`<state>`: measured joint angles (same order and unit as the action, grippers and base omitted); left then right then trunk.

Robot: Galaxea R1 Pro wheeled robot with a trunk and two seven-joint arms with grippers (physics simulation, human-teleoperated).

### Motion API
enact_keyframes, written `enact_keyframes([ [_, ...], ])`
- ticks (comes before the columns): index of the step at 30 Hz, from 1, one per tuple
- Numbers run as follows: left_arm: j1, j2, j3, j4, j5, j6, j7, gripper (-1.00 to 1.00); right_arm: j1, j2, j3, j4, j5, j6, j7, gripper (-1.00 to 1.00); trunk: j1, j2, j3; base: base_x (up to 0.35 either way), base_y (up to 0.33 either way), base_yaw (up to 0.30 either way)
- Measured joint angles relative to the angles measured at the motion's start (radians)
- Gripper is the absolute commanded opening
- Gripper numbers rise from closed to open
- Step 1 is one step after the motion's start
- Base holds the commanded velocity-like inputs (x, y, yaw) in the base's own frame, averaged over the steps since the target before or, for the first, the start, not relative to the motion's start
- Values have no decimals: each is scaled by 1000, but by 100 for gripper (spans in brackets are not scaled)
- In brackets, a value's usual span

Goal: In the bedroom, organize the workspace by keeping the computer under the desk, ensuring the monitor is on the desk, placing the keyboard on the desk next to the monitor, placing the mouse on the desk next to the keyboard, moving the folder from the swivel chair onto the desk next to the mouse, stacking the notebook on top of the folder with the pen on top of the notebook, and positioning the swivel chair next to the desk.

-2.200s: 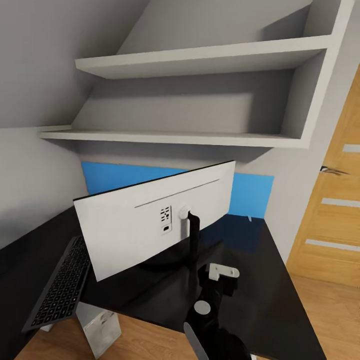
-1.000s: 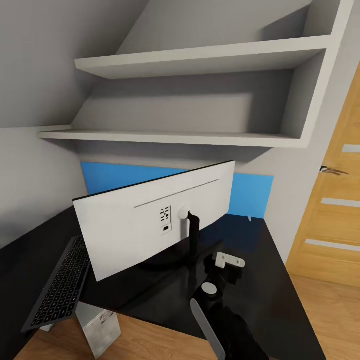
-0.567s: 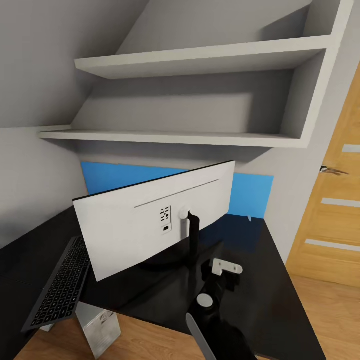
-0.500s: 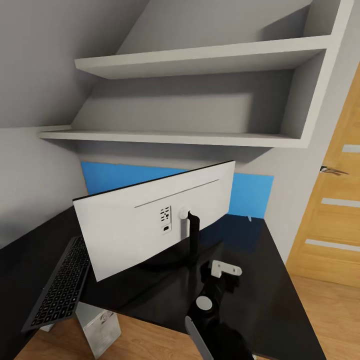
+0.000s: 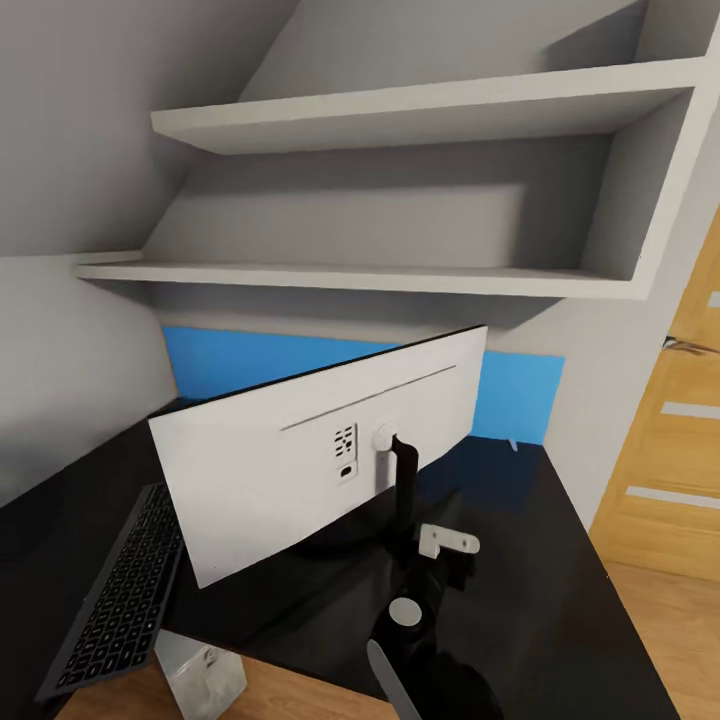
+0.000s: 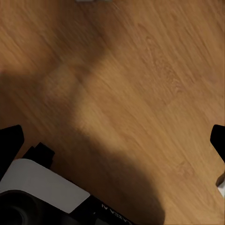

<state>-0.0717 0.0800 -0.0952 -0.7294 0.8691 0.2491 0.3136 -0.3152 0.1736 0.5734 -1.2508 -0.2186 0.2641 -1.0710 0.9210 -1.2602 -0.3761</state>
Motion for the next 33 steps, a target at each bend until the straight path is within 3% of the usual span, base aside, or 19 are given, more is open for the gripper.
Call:
enact_keyframes([
  [10, 0, 0, -1, 0, 0, 1, -1, 100, -1, 0, 1, 1, -1, 1, 2, 100, 0, 0, 0, 171, 130, 0],
  [33, 0, 0, -1, 0, -1, 0, 0, 100, -3, 0, 0, 2, -1, 3, 3, 100, 0, 0, 0, 14, 100, 0],
])
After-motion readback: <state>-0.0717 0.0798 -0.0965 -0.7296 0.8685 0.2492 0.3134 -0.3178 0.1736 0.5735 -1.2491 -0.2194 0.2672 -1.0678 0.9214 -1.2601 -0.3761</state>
